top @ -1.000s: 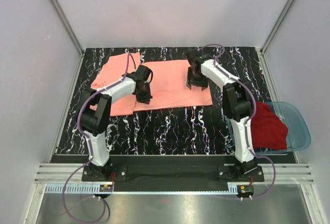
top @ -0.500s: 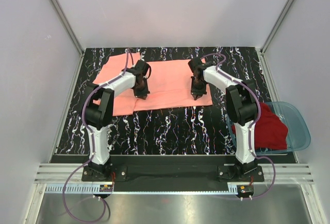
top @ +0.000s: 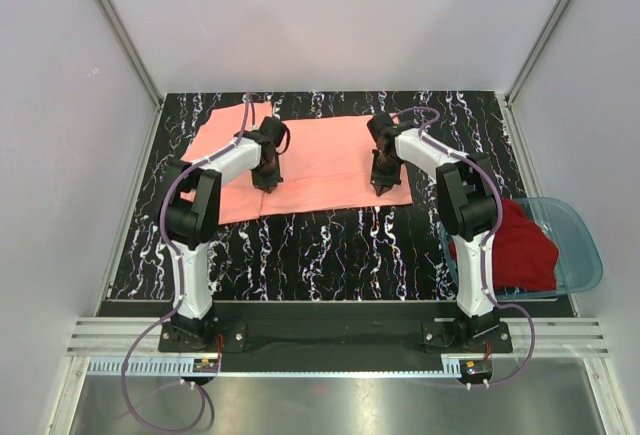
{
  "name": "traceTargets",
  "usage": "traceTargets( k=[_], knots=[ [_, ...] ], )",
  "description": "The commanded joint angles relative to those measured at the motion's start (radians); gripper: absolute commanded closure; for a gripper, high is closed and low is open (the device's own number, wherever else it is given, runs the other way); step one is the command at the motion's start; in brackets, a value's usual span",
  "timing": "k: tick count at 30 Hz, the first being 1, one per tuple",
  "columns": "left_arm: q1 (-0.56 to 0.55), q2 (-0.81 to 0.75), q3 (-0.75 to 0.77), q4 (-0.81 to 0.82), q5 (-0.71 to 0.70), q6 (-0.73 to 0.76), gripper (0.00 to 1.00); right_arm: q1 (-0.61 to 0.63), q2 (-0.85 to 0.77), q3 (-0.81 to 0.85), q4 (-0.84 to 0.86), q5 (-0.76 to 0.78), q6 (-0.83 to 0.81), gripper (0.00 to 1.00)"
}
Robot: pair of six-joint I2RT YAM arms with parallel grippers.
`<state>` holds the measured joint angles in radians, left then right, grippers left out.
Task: Fold and stack the t-shirts
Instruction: Fold the tshirt
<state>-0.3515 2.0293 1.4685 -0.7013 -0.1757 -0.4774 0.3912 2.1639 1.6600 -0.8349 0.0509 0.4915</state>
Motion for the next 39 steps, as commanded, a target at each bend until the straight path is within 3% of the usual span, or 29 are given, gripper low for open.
traceTargets(
  k=[1,12,16,22,25,26,28,32,39],
  knots=[
    [0.026,0.025,0.062,-0.003,-0.073,0.043,1.00,-0.008,-0.001,0.000,0.005,-0.009,0.015,0.99],
    [0.032,0.121,0.226,0.026,-0.068,0.117,1.00,-0.008,0.013,0.006,-0.001,-0.033,0.019,0.99],
    [0.031,0.028,0.181,0.023,-0.036,0.097,1.00,-0.008,0.008,0.014,-0.007,-0.034,0.009,0.98],
    [0.054,-0.245,0.046,-0.033,0.024,0.051,0.74,0.003,-0.026,0.058,-0.018,-0.026,-0.011,0.89],
    [0.150,-0.385,-0.026,-0.050,0.018,0.059,0.63,0.024,-0.039,0.127,-0.032,-0.028,-0.016,0.77],
    [0.233,-0.443,-0.071,-0.044,0.025,0.062,0.62,0.032,-0.039,0.164,-0.032,-0.037,-0.014,0.73],
    [0.320,-0.489,-0.120,-0.030,0.048,0.072,0.62,0.057,-0.035,0.188,-0.006,-0.054,-0.021,0.69],
    [0.547,-0.569,-0.238,-0.023,0.143,0.053,0.70,0.077,0.008,0.219,0.023,-0.149,0.018,0.68],
    [0.709,-0.681,-0.376,-0.001,0.295,0.011,0.67,0.123,0.108,0.265,-0.029,-0.096,-0.005,0.59]
  ],
)
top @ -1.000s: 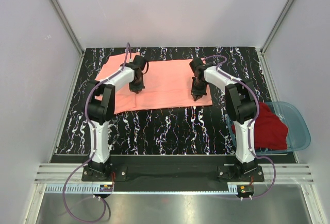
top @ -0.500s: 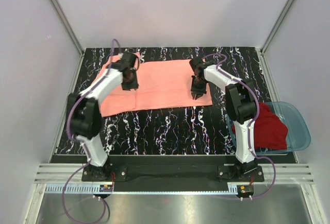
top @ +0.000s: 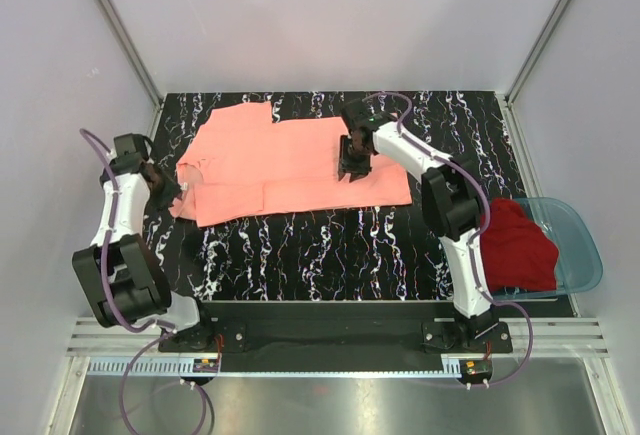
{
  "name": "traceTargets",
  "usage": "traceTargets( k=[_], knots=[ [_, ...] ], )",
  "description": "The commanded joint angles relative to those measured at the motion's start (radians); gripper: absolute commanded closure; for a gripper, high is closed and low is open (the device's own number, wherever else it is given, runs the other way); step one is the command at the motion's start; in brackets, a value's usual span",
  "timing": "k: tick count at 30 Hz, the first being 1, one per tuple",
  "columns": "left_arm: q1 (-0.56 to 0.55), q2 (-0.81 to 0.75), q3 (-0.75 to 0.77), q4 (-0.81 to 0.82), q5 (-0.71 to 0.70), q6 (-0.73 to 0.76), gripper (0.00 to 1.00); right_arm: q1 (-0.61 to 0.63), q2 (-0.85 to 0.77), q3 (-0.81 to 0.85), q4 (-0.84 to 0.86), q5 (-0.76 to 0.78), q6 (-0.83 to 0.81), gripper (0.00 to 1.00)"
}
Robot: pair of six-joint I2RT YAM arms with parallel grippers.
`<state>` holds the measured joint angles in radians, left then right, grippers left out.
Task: Fold and stack the t-shirts
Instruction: Fold the tshirt
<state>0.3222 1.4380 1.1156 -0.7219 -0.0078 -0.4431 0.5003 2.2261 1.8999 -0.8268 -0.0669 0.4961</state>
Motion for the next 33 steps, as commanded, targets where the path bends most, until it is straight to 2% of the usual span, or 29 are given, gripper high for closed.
traceTargets(
  k=[1,3,8,15,22,26,27,28,29,33],
  knots=[
    [0.044,-0.097,-0.036,0.022,0.140,-0.026,0.67,0.014,0.043,0.013,-0.035,0.036,-0.020,0.57],
    [0.061,-0.109,-0.066,0.032,0.170,-0.025,0.68,0.014,0.021,-0.042,-0.023,0.096,-0.034,0.54],
    [0.061,-0.071,-0.109,0.105,0.252,-0.025,0.79,0.009,-0.022,-0.151,-0.006,0.179,-0.083,0.52],
    [0.063,0.039,-0.096,0.154,0.244,-0.034,0.84,-0.002,-0.052,-0.242,0.038,0.179,-0.090,0.52],
    [0.048,0.143,-0.154,0.254,0.331,-0.042,0.88,-0.037,-0.063,-0.297,0.064,0.167,-0.105,0.55],
    [0.043,0.196,-0.175,0.219,0.229,-0.062,0.88,-0.068,-0.071,-0.311,0.066,0.173,-0.128,0.55],
    [0.043,0.214,-0.168,0.195,0.165,-0.080,0.90,-0.075,-0.071,-0.314,0.066,0.171,-0.133,0.55],
    [0.044,0.251,-0.157,0.153,0.134,-0.092,0.97,-0.083,-0.075,-0.318,0.066,0.171,-0.136,0.55],
    [0.046,0.266,-0.157,0.139,0.112,-0.100,1.00,-0.097,-0.075,-0.320,0.066,0.171,-0.139,0.55],
    [0.044,0.253,-0.171,0.114,0.124,-0.123,1.00,-0.114,-0.077,-0.314,0.054,0.168,-0.145,0.56]
  ],
)
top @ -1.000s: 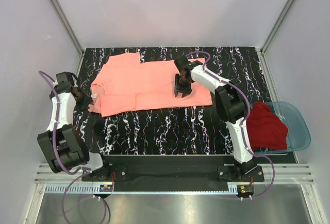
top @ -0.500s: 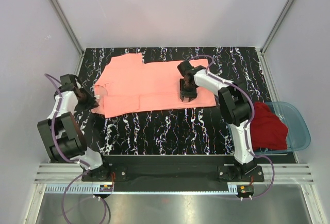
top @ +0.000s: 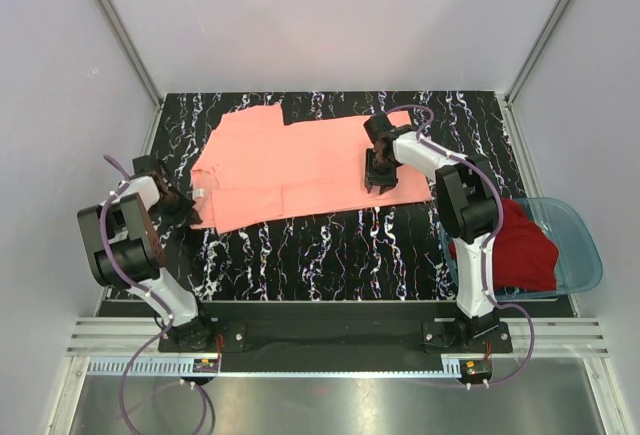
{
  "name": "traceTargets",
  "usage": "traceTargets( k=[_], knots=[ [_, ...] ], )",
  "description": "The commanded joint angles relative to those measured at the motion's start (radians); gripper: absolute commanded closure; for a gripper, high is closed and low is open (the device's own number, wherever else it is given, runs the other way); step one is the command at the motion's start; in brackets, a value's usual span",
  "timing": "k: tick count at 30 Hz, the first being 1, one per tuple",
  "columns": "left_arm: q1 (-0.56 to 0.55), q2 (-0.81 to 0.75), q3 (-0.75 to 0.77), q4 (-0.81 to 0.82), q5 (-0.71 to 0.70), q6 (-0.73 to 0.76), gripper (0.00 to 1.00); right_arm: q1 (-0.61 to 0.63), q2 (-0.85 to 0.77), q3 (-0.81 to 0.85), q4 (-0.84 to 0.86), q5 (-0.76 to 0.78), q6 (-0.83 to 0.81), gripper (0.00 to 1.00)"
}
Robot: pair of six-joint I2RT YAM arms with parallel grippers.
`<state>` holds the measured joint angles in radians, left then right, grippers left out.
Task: Fold and stack the t-shirts
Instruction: Fold the tshirt
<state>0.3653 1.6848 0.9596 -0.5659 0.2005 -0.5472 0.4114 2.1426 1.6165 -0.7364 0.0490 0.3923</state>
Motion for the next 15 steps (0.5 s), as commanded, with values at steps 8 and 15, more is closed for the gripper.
traceTargets(
  k=[8,15],
  knots=[
    [-0.068,-0.262,0.037,-0.061,0.036,0.004,0.75,0.016,-0.073,0.066,-0.064,-0.083,0.005,0.45],
    [-0.085,-0.173,0.070,0.057,0.221,-0.004,0.69,0.098,-0.017,0.227,0.018,-0.325,0.109,0.39]
  ],
)
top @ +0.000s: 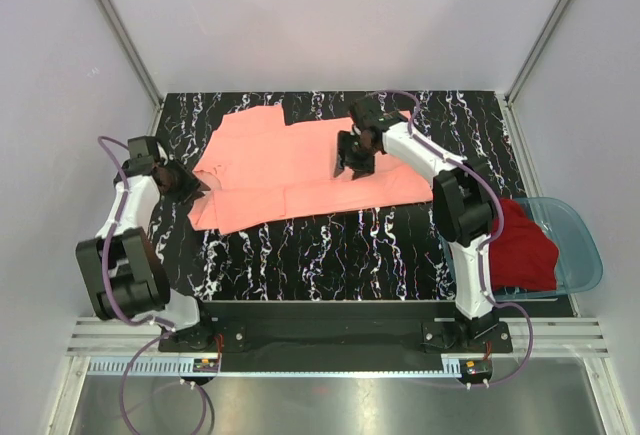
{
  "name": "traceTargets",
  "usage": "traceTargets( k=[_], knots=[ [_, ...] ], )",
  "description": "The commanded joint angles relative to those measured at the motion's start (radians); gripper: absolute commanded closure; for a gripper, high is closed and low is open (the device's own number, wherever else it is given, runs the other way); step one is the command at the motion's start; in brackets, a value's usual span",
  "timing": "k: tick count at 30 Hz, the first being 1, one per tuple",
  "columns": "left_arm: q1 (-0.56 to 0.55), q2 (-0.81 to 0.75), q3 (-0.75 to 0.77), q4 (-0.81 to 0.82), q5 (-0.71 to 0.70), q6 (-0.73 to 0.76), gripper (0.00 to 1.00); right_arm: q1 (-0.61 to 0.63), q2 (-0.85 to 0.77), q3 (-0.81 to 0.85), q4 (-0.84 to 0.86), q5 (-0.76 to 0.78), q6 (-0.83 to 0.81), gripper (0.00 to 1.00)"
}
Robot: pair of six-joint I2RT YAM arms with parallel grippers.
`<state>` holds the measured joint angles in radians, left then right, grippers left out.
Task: Fold and stack the t-shirts
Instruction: Fold the tshirt
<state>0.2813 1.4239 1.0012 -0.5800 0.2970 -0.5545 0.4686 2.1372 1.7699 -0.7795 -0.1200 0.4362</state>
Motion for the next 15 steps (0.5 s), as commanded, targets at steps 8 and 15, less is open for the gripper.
traceTargets(
  k=[8,15],
  knots=[
    [-0.042,0.181,0.093,0.019,0.025,0.070,0.77,0.129,0.107,0.151,0.225,-0.352,0.200,0.46],
    [-0.050,0.187,0.074,0.011,-0.015,0.097,0.72,0.151,0.182,0.154,0.312,-0.417,0.292,0.47]
  ],
)
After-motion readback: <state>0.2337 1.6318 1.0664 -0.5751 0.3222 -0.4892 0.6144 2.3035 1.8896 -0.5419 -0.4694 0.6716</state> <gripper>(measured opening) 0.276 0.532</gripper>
